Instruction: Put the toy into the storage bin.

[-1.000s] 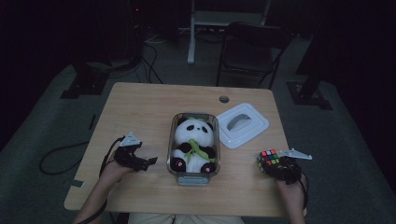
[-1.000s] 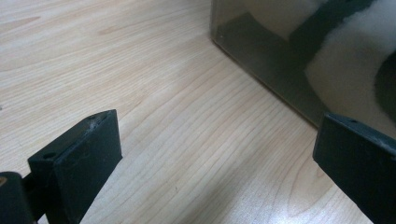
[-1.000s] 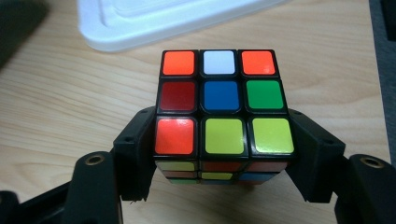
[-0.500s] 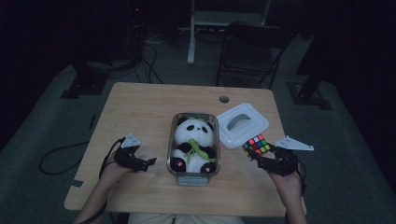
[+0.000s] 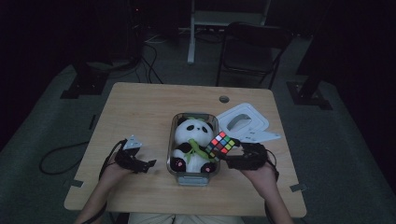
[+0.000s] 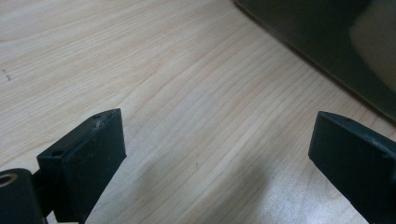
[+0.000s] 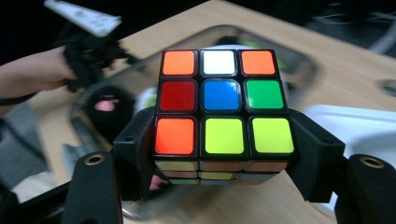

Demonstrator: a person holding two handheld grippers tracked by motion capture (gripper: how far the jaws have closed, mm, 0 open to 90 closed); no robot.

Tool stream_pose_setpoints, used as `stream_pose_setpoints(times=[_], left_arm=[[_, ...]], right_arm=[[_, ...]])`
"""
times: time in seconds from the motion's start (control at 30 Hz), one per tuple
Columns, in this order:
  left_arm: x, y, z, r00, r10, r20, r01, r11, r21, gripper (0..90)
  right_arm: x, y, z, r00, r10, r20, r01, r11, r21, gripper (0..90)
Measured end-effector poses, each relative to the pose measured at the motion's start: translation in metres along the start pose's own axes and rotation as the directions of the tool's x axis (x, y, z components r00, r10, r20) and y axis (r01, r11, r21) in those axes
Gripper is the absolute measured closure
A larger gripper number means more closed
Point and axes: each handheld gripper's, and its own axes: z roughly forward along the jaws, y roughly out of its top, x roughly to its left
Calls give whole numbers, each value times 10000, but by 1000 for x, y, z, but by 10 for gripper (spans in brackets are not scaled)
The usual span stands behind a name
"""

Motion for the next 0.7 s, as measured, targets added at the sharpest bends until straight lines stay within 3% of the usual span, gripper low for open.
stream_pose_setpoints(times=[0.1,0.27,0.43,0.7], left_arm=[[-1,-1,1,9990,332,292,-328,9994,-139,57],[-1,-1,1,9984,295,481,-284,9993,-228,57],[0,0,-2,9974,85,713,-52,9989,-474,56],[-7,13,-18,9988,8,490,26,9976,-692,55]], right_arm=[[10,3,17,9987,-308,-412,321,9990,302,340],[23,5,38,9935,-719,-883,793,9934,833,340],[25,6,38,9920,-718,-1038,814,9925,910,340],[30,3,46,9852,-1025,-1376,1221,9823,1420,341]])
